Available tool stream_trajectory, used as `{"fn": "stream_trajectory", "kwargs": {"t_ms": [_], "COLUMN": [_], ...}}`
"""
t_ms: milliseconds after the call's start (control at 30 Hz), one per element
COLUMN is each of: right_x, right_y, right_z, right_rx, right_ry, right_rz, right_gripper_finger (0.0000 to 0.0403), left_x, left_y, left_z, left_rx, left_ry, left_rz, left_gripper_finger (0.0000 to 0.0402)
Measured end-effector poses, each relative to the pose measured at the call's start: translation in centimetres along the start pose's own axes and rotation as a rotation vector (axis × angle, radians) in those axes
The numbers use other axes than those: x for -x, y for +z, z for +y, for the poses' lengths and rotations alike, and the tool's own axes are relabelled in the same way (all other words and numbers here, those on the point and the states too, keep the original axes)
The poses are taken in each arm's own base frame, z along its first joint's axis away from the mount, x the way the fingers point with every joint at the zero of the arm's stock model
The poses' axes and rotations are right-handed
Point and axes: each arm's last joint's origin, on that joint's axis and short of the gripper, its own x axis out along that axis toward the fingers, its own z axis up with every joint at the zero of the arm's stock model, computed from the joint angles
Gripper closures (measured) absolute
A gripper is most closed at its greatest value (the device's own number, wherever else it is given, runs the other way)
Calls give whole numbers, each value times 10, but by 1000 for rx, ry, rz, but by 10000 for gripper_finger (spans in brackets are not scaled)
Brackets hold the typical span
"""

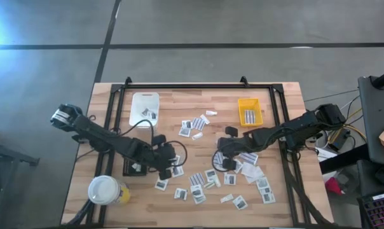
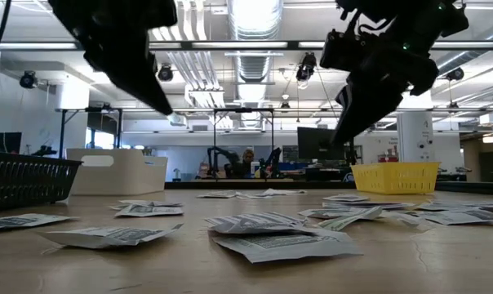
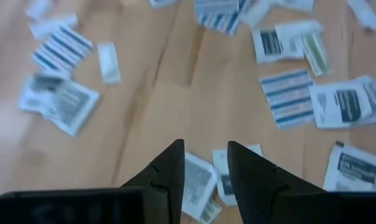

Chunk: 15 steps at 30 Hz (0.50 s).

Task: Pick & Place First Aid Supplies
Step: Put the gray towelette pack into the white bin

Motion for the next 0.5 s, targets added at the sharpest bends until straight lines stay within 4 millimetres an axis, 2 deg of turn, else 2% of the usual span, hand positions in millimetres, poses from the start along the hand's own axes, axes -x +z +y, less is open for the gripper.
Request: {"fn": "stream_trajectory", "kwargs": {"t_ms": [267, 500], "right_x": [-14, -38], "right_y": [15, 23], "right_z": [8, 16], "right_rx": [76, 135], "right_ry": [40, 49], "right_rz": [-173, -220], "right_gripper_finger": [351, 351], "left_x": [-21, -25], "left_y": [-23, -35], "left_z": [1, 4], "left_rx": [76, 132], "left_ry": [1, -7], "left_rz": [123, 187], "left_gripper_finger": [287, 287]}}
